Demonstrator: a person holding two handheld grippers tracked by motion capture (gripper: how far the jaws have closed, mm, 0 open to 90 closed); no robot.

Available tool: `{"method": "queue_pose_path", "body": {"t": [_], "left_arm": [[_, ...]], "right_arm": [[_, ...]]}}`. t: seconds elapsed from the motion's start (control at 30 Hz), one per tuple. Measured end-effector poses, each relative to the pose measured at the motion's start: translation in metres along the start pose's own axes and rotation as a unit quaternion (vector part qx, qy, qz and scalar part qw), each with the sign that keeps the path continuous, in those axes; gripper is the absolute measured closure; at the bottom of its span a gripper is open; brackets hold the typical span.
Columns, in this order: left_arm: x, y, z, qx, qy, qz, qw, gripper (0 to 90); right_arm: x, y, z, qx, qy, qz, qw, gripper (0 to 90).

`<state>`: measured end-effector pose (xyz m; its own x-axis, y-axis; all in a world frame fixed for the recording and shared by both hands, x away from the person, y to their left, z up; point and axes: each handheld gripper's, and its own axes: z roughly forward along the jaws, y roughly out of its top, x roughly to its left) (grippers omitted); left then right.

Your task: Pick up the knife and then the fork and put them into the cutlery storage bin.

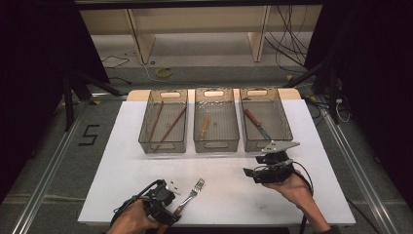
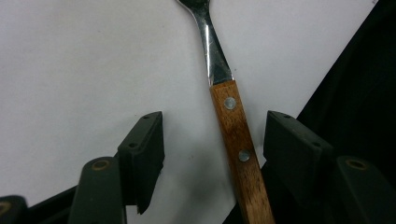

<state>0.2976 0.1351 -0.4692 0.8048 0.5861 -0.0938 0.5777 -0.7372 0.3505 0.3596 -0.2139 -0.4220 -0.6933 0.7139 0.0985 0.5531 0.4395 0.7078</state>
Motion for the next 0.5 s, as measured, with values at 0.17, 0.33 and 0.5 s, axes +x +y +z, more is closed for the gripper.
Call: {"method": "queue_pose_path", "body": {"t": [0.17,0.33,0.5], "left_arm": [[-0.0023,0.0001,-0.0005,0.008,0.003,0.005,1.0000,42.9],[-0.0062,0.0005,-0.0008,0.016,0.005,0.023,0.9996,46.7],[-0.0091,0.0015,-0.0004,0.019,0.017,0.035,0.9991,53.8]], "right_arm": [[0.0004,-0.0003,-0.0001,0.002,0.002,-0.001,1.0000,33.8],[0.0000,-0.0004,-0.0003,0.002,0.002,0.000,1.0000,33.8],[0.0000,-0.0006,-0.0005,0.002,0.003,0.000,1.0000,33.9]]}}
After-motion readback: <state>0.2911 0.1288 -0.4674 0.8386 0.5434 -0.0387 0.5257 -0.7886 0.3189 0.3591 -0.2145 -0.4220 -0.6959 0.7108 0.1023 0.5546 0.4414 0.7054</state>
